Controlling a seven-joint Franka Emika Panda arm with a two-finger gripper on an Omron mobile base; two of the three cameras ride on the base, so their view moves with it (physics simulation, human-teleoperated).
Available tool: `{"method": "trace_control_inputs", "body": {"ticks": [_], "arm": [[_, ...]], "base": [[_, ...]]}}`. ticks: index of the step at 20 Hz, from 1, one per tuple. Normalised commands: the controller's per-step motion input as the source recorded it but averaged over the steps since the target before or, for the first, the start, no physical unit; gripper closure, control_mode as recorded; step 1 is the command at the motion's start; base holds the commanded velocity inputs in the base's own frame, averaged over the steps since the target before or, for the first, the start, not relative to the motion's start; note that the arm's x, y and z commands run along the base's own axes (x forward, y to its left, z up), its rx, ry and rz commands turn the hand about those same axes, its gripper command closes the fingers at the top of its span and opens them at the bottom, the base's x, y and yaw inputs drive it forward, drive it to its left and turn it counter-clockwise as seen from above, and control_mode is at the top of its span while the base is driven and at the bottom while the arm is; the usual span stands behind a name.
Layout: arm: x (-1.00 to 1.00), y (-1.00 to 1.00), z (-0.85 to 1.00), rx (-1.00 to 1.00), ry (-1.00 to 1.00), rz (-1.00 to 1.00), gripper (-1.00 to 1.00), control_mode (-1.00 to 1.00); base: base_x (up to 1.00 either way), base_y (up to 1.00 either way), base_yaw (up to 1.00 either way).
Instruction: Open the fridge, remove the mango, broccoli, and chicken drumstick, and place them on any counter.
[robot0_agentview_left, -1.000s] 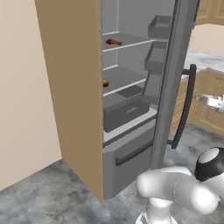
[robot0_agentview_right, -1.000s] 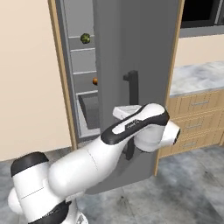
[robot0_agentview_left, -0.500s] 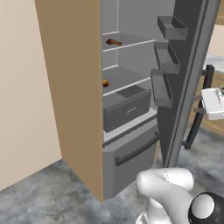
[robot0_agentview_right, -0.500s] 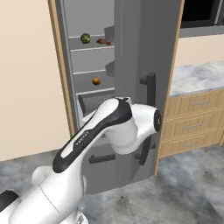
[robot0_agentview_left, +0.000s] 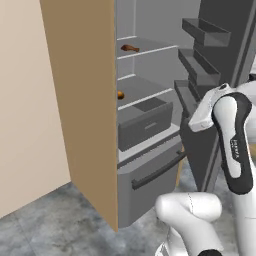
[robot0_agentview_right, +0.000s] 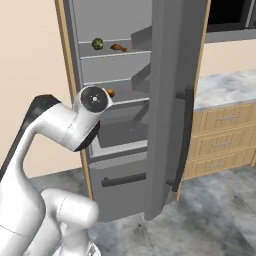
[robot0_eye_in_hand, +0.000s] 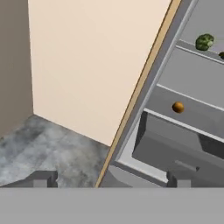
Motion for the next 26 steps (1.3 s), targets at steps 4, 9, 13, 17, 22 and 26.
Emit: {"method": "trace_control_inputs", "body": {"ticks": [4,9,13,17,22,26], "arm": [[0.98,-0.04,0.16,-0.18,0.14,-0.25,-1.0,-1.0],[1.0,-0.35,0.25,-0.08,0.09,-0.15,-1.0,-1.0],[0.92,-0.53,0.26,-0.05,0.01,-0.13,-1.0,-1.0],[0.7,-0.6,0.12,-0.06,0.0,-0.14,-1.0,-1.0],[0.6,-0.49,0.0,-0.05,0.0,-0.12,-1.0,-1.0],[0.52,-0.51,0.0,-0.05,0.0,-0.12,-1.0,-1.0]], "base": [[0.0,0.0,0.0],[0.0,0.0,0.0],[0.0,0.0,0.0],[0.0,0.0,0.0],[0.0,0.0,0.0],[0.0,0.0,0.0]]}}
